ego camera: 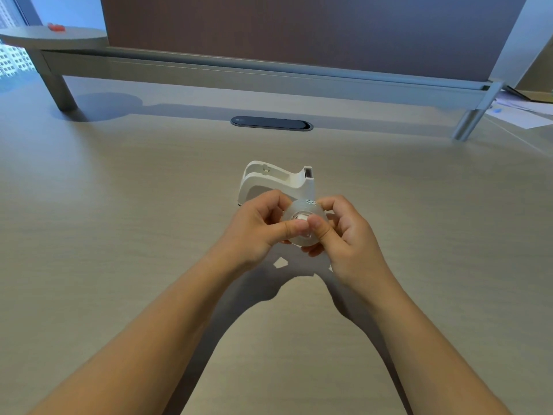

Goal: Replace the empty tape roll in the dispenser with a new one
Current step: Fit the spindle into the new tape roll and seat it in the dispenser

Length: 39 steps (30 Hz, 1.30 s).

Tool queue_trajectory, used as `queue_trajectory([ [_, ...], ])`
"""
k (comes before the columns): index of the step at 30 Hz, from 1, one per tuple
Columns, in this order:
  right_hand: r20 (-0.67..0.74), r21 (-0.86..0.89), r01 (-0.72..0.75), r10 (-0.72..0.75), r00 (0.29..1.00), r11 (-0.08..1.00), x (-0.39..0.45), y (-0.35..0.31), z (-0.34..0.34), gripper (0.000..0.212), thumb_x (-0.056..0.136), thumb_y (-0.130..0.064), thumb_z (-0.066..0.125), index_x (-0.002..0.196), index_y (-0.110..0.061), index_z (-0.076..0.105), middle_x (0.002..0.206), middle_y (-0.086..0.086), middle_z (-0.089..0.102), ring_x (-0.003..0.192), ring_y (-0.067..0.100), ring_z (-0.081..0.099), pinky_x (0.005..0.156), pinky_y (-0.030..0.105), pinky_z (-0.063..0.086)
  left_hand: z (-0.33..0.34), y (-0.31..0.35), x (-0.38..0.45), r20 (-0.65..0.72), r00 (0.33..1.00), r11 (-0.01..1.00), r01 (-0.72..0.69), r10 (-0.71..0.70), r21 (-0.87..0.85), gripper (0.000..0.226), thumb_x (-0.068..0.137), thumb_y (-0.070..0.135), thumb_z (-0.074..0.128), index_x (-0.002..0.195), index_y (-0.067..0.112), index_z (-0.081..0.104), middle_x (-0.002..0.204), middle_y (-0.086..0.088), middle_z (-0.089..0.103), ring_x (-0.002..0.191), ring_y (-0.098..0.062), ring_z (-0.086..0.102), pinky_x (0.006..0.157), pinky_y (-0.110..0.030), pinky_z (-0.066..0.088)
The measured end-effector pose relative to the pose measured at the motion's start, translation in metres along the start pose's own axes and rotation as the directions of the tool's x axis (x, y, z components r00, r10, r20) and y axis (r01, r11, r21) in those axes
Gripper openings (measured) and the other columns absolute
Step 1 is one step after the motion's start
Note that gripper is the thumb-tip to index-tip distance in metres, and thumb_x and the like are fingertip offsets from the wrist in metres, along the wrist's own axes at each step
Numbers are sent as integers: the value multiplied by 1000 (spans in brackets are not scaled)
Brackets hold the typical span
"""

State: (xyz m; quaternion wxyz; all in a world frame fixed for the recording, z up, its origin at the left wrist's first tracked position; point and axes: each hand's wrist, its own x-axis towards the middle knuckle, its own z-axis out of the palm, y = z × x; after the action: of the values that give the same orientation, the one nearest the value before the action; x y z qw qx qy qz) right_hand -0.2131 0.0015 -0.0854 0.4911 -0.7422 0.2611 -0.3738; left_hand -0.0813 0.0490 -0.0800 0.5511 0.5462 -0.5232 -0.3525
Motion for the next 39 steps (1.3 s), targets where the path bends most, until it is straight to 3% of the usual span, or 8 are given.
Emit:
queue_trajectory([
  [6, -19, 0, -10, 10, 1000, 1000, 0, -1, 0, 15, 88, -19, 49, 79, -32, 49, 75, -4, 61, 72, 15, 63, 54, 14, 54, 2, -2, 0, -65, 996, 996, -50, 55, 72, 19, 71, 12, 65, 60, 20, 52, 60, -3, 53, 58, -11, 49, 54, -17, 44],
  [11, -41, -12, -19, 19, 999, 1000, 2, 0, 2, 13, 88, -20, 49, 79, -31, 50, 73, 0, 63, 72, 20, 65, 58, 25, 57, 2, -1, 2, -42, 999, 999, -25, 26, 36, 17, 71, 8, 64, 61, 17, 53, 63, -4, 55, 56, -5, 52, 53, -13, 46],
  [17, 6, 121, -85, 85, 996, 989, 2, -3, 0, 7, 84, -18, 52, 79, -23, 53, 69, 1, 65, 62, 10, 65, 56, 21, 56, -2, -2, 2, 41, 995, 984, 98, -93, -150, 22, 53, 29, 63, 62, 12, 53, 66, -8, 53, 58, -11, 54, 55, -18, 49],
  [25, 41, 182, -102, 96, 995, 978, 1, -7, 0, 10, 82, -15, 54, 79, -24, 55, 72, 0, 66, 63, 6, 67, 56, 18, 57, -5, -4, 2, 36, 995, 966, 102, -96, -235, 17, 53, 22, 62, 55, 11, 49, 42, 7, 57, 44, -2, 50, 47, -12, 43],
  [29, 48, 176, -98, 91, 995, 980, 3, -8, 0, 12, 82, -14, 56, 79, -25, 56, 76, -1, 65, 65, 7, 67, 57, 17, 57, -7, -1, 1, 55, 992, 960, 126, -116, -250, 15, 56, 21, 61, 60, 10, 52, 47, 6, 59, 48, -3, 53, 49, -12, 45],
  [33, 32, 132, -77, 73, 997, 988, 8, -9, 2, 18, 80, -12, 60, 76, -30, 58, 76, -4, 63, 64, 4, 64, 56, 14, 54, -18, 7, 1, 89, 986, 989, 145, -142, -28, 7, 74, 16, 61, 80, 17, 57, 80, -2, 60, 75, -14, 58, 68, -23, 49],
  [36, 28, 68, -83, 81, 996, 994, 14, -8, 7, 22, 81, -13, 61, 78, -35, 57, 81, -5, 63, 73, 10, 62, 63, 18, 55, -27, 15, 6, 97, 987, 981, 108, -125, 161, 9, 78, 17, 58, 82, 23, 55, 85, -2, 60, 84, -19, 58, 77, -29, 49],
  [39, 27, -60, -82, 84, 996, 995, 23, -10, 12, 20, 81, -17, 61, 94, -28, 52, 95, -5, 57, 86, 13, 59, 70, 20, 54, -35, 22, 14, 96, 989, 949, 81, -115, 304, 11, 78, 15, 59, 78, 24, 54, 90, -8, 62, 90, -27, 60, 86, -37, 51],
])
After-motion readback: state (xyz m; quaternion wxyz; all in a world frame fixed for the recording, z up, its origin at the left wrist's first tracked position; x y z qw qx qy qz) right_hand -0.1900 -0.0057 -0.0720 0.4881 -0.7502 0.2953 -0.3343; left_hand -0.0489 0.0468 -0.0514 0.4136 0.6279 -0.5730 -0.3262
